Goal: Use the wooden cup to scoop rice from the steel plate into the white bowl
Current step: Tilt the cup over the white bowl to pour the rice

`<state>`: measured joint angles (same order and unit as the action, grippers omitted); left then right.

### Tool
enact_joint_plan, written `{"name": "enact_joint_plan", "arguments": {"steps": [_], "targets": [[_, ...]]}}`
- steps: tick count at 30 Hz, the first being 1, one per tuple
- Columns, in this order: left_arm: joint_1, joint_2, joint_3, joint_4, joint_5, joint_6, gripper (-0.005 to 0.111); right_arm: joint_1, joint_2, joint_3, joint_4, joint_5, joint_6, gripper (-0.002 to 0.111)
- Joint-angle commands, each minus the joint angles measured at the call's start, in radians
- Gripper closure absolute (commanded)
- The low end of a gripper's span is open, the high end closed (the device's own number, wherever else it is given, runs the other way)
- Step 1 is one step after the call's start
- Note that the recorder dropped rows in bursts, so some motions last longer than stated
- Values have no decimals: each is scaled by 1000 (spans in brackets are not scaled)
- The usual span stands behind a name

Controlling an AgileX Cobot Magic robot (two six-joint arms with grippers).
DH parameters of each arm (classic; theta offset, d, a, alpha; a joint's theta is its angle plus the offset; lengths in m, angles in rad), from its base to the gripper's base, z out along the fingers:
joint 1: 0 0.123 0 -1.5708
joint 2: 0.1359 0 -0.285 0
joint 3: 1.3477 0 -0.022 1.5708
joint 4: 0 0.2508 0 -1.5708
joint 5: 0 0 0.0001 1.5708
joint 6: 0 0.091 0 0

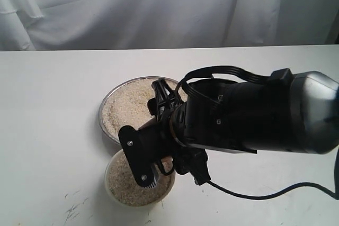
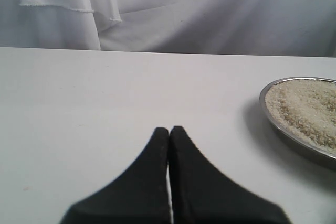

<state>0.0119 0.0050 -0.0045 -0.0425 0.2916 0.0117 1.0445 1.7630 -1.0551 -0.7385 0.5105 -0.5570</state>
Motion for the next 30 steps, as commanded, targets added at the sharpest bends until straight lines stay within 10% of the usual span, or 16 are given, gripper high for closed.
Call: {"name": "enact_joint_plan", "arguments": {"steps": [1, 30], "targets": [[-2, -5, 5, -1, -6, -3, 107, 9, -1, -8, -17, 14, 8, 108], [-2, -5, 5, -1, -6, -3, 107, 59, 68, -12, -243, 18, 120, 108]]}}
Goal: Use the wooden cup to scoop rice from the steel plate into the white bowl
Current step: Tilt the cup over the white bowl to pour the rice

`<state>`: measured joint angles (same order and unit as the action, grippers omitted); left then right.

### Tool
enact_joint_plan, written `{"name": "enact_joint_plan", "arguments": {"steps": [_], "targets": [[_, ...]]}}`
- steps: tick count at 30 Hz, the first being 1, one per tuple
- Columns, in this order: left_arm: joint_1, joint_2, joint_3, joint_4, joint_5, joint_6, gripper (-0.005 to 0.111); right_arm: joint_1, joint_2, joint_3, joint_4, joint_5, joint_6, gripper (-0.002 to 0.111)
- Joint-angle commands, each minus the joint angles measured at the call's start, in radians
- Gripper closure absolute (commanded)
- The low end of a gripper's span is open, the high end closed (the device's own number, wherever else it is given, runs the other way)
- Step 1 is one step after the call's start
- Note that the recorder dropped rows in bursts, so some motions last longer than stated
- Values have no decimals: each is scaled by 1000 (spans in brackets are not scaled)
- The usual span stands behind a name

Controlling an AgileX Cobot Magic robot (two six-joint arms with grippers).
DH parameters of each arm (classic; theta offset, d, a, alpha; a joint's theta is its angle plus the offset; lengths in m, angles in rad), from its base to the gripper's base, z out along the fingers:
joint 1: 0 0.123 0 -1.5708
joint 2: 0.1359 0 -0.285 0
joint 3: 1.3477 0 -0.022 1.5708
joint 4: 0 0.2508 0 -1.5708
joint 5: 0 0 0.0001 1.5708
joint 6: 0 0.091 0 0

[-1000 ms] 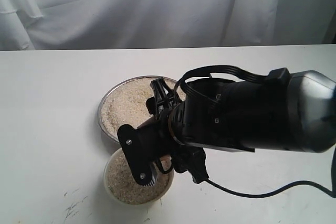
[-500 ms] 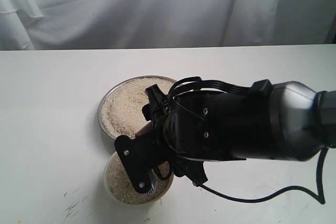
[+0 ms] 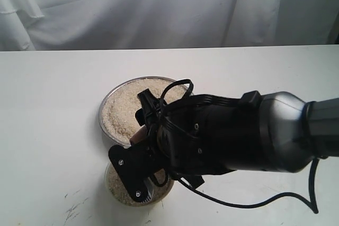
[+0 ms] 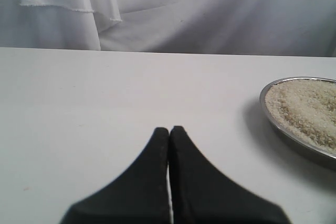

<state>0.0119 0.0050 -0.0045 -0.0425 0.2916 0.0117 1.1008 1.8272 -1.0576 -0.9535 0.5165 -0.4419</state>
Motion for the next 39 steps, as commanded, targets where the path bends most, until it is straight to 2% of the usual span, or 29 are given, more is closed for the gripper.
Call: {"name": "enact_joint_plan", "arguments": {"steps": [1, 7, 13, 29, 39], "targets": [[-2, -5, 5, -1, -6, -3, 107, 3, 4, -10, -28, 14, 4, 108], [-2, -5, 5, -1, -6, -3, 107, 5, 4, -10, -59, 27, 9, 108], [-2, -5, 5, -1, -6, -3, 107, 25, 4, -10, -179, 64, 113, 108], [-2, -5, 5, -1, -6, -3, 107, 45, 4, -10, -183, 72, 120, 108], [-2, -5, 5, -1, -6, -3, 107, 45, 4, -10, -234, 139, 120, 108]]}}
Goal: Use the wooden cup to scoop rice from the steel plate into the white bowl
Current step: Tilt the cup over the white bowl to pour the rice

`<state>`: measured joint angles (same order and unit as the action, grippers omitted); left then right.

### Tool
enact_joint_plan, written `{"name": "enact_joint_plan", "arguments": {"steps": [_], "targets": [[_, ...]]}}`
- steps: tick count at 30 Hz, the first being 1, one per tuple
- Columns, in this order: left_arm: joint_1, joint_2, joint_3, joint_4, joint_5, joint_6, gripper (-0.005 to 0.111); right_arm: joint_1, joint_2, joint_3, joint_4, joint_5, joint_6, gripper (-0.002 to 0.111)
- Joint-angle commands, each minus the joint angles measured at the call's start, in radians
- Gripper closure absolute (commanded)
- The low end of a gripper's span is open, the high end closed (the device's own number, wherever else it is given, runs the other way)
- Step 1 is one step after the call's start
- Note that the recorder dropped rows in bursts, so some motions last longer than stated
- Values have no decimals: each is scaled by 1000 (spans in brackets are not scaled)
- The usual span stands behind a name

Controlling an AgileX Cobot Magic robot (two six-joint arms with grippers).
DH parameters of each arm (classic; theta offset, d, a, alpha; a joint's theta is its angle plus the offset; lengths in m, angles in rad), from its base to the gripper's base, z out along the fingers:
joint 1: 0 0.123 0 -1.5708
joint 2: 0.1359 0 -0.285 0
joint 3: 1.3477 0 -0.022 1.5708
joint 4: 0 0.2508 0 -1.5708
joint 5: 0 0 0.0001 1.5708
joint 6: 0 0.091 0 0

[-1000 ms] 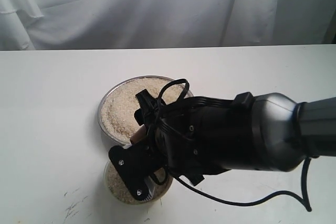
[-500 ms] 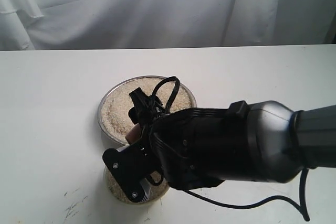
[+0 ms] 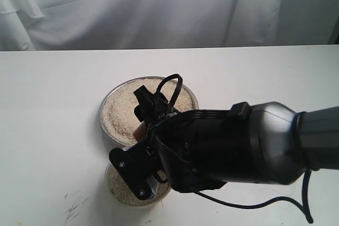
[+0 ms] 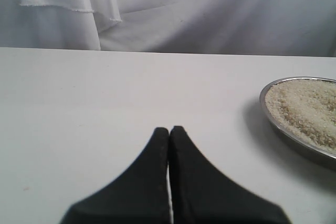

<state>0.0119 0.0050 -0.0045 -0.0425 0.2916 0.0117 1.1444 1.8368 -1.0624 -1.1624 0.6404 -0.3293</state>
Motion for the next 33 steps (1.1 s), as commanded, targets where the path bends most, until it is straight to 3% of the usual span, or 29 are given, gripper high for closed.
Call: {"name": "enact_joint_plan", "arguments": {"steps": [1, 33], "targets": [[-2, -5, 5, -1, -6, -3, 107, 6, -5, -5, -26, 15, 7, 108], [-2, -5, 5, -1, -6, -3, 107, 51, -5, -5, -130, 91, 49, 108]]}}
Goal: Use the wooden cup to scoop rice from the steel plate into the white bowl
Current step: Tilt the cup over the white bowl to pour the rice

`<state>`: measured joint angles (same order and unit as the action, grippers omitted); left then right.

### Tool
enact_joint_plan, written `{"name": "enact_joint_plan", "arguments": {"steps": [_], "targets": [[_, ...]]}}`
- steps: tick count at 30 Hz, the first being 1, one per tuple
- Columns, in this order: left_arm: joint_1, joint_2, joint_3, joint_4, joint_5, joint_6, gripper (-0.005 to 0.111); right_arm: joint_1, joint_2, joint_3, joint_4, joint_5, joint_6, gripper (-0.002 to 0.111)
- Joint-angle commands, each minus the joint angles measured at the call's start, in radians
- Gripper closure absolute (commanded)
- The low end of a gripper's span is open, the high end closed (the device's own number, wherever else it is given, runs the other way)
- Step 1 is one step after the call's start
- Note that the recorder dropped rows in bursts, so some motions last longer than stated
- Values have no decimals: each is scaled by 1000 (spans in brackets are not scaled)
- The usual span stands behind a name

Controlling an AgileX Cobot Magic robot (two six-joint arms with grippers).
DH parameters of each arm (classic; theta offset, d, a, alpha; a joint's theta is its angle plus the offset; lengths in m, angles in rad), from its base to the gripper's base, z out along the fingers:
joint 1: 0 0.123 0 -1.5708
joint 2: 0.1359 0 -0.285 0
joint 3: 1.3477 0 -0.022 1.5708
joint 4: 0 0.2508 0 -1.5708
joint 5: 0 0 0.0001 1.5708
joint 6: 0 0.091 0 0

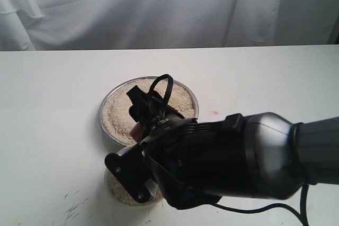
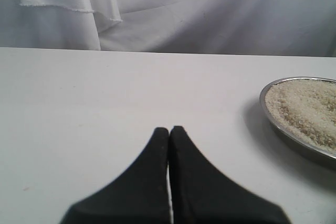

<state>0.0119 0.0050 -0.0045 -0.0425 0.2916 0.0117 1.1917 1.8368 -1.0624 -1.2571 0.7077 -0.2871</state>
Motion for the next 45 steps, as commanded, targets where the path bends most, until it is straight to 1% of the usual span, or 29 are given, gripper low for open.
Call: {"name": "enact_joint_plan", "arguments": {"steps": [1, 9, 19, 30, 38, 45], "targets": [[-2, -5, 5, -1, -6, -3, 107, 6, -5, -5, -51, 29, 9, 108], [-2, -5, 5, -1, -6, -3, 107, 35, -5, -5, -68, 36, 22, 108], [-2, -5, 5, -1, -6, -3, 107, 47, -5, -5, -100, 101, 29, 108], [-2, -5, 5, -1, -6, -3, 107, 78, -5, -5, -107, 113, 33, 108], [-2, -5, 5, -1, -6, -3, 107, 95, -5, -5, -190, 165, 80, 108], [-2, -5, 5, -1, -6, -3, 107, 110, -5, -5, -192, 165, 80, 108]]}}
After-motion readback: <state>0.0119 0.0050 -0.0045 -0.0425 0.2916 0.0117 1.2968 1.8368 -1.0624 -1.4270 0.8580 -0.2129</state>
